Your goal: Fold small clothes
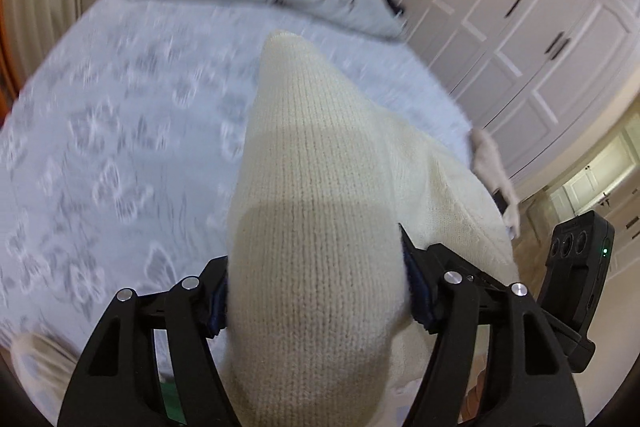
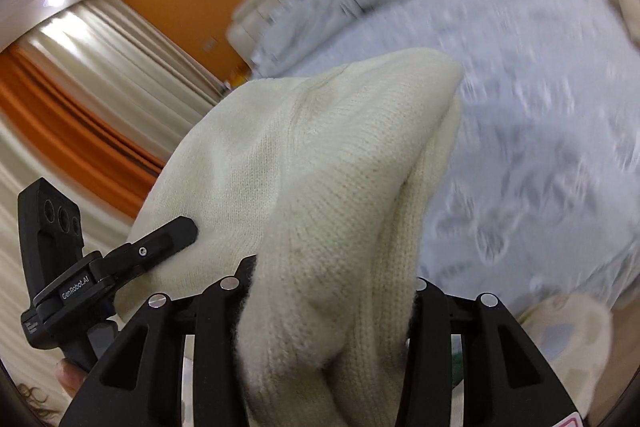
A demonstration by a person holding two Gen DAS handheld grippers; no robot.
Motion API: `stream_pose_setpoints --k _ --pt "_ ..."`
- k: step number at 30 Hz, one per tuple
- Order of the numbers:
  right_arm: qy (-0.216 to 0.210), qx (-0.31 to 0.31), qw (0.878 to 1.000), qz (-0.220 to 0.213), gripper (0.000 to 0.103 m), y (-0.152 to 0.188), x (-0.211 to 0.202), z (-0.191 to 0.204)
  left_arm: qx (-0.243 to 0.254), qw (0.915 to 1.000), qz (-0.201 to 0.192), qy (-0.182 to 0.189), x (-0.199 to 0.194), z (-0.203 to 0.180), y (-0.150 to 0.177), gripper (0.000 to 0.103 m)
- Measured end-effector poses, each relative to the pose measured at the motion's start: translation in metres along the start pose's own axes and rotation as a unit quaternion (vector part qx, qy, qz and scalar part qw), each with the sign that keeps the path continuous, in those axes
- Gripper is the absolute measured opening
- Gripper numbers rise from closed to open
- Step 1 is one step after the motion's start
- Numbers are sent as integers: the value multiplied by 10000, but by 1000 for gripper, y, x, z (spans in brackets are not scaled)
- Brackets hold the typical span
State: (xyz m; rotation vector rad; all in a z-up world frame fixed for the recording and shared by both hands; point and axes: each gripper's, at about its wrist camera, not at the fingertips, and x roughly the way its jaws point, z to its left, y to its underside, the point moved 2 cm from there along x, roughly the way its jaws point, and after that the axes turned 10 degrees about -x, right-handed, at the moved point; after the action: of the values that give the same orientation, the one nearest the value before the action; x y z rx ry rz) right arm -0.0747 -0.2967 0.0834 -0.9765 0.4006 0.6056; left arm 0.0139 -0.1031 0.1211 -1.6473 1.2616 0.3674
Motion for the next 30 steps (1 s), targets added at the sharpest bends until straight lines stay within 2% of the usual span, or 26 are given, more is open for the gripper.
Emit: stream_pose_setpoints --k 7,14,23,30 --pt "-92 -629 9948 -791 40 -35 -47 52 328 9960 -780 302 -67 -27 -19 67" --pt "-232 -1279 9826 -1327 40 -62 -71 107 439 9866 -1472 550 -124 -26 -37 67" --pt "-570 -2065 9598 -1814 40 -90 -75 187 590 9633 -2507 757 -199 3 -62 67" --pt "-814 -2488 9431 -2050 40 -106 -62 241 633 9454 -3096 791 -240 36 -79 67"
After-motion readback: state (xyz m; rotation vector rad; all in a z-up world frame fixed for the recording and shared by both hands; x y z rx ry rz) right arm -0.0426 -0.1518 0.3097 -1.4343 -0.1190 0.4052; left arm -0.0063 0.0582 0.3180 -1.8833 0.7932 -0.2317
